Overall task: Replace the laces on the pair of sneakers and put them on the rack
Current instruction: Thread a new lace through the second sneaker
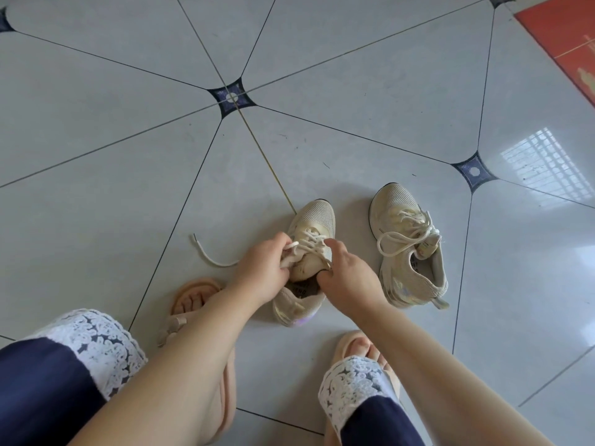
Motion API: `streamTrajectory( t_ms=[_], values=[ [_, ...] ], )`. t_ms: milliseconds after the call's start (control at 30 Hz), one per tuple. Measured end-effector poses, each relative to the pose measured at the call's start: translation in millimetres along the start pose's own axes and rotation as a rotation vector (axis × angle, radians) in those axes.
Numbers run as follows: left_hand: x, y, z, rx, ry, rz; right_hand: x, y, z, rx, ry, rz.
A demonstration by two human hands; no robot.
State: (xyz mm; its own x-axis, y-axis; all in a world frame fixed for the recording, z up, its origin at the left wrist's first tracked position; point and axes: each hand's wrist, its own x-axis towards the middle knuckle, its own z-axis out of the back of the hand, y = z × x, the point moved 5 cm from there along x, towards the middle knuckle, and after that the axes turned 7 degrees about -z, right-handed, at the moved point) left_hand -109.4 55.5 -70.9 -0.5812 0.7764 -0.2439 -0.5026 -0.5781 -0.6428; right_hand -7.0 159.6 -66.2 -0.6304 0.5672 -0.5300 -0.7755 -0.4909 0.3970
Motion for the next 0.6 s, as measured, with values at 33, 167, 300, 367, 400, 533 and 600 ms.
streamTrajectory(
  t_ms=[33, 167, 300, 367, 400, 533, 600],
  values=[
    [0, 5, 2, -0.046, -0.027, 0.036, -1, -1, -1, -0.001, -0.006, 0.015],
    [-8, 21, 4, -0.246, -0.144, 0.221, -2, -8, 1, -0.006, -0.038, 0.054],
    [-11, 26, 3, -0.339, -0.183, 0.301, -1, -15, 8, 0.015, -0.040, 0.054],
    [-14, 29, 4, -0.403, -0.196, 0.344, -3, -15, 8, -0.003, -0.050, 0.066],
    [-17, 31, 4, -0.426, -0.210, 0.371, -3, -14, 7, -0.014, -0.054, 0.072],
    [-28, 30, -4, -0.377, -0.197, 0.370, -9, -13, -1, -0.071, -0.040, 0.110],
    [-29, 28, -9, -0.419, -0.139, 0.330, -10, -15, 0, -0.057, -0.032, 0.102]
  ],
)
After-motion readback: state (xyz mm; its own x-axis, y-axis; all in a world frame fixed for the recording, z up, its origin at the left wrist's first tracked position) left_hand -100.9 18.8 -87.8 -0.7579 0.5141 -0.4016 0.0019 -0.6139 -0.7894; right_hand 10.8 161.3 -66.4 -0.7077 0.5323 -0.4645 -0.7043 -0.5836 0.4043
